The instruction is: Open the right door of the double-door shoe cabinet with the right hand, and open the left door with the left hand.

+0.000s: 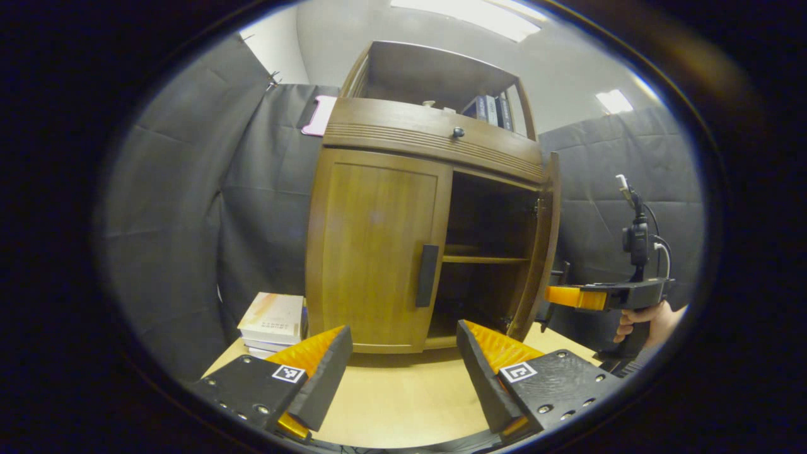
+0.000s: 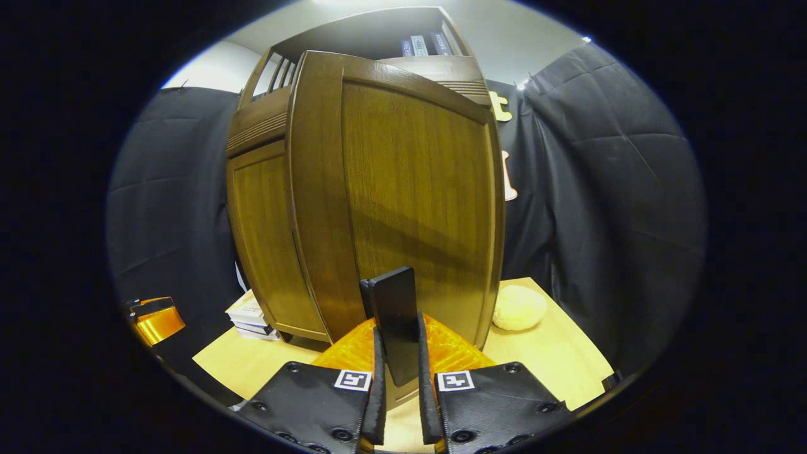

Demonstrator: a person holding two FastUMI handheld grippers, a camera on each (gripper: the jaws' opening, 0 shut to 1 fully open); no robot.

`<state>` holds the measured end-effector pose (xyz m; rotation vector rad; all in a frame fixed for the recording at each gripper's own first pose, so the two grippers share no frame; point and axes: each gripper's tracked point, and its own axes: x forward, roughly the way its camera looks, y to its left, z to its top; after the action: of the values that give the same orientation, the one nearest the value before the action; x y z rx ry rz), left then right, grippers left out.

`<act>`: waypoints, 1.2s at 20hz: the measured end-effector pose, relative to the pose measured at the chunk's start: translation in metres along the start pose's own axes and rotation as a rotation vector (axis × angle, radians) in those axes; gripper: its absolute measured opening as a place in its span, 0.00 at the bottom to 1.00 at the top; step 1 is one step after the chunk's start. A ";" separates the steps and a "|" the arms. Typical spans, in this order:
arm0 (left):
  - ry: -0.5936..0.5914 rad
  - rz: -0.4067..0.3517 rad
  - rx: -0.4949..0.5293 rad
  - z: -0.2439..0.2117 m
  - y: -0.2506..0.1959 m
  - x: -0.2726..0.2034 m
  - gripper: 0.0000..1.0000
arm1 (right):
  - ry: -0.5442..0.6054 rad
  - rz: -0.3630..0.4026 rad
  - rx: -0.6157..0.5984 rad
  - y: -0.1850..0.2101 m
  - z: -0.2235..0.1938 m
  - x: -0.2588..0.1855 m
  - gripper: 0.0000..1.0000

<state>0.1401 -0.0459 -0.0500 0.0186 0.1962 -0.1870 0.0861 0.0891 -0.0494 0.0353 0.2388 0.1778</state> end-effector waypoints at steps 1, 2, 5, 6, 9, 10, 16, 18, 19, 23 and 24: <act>0.001 -0.007 -0.001 0.001 0.003 0.006 0.95 | -0.001 -0.002 0.000 -0.004 -0.001 -0.003 0.23; 0.003 -0.014 -0.002 0.003 0.005 0.008 0.95 | 0.001 0.000 0.001 -0.006 -0.001 -0.004 0.23; 0.013 -0.036 -0.008 0.007 0.010 0.018 0.95 | 0.003 -0.002 0.018 -0.012 -0.002 -0.007 0.24; 0.015 -0.043 -0.008 0.007 0.016 0.019 0.95 | 0.001 -0.006 0.017 -0.015 -0.001 -0.008 0.23; 0.019 -0.067 0.000 0.011 0.026 0.026 0.95 | -0.002 -0.014 0.009 -0.025 -0.001 -0.011 0.24; 0.022 -0.075 0.002 0.011 0.027 0.029 0.95 | -0.003 -0.010 0.011 -0.028 -0.001 -0.011 0.23; 0.048 -0.087 0.022 -0.002 0.023 0.046 0.95 | 0.004 -0.048 -0.006 -0.060 0.005 -0.013 0.22; 0.045 -0.058 0.039 -0.007 0.018 0.050 0.96 | 0.009 -0.044 -0.011 -0.070 0.005 -0.015 0.22; 0.046 -0.040 0.039 -0.008 0.017 0.051 0.95 | 0.010 -0.040 -0.014 -0.075 0.006 -0.016 0.14; 0.083 0.019 0.012 -0.008 -0.009 0.044 0.95 | 0.028 -0.003 -0.010 -0.107 0.008 -0.018 0.15; 0.087 0.024 0.010 -0.007 -0.021 0.042 0.95 | 0.029 0.002 -0.012 -0.118 0.008 -0.019 0.14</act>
<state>0.1756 -0.0741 -0.0648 0.0395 0.2814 -0.1634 0.0898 -0.0310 -0.0434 0.0207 0.2668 0.1817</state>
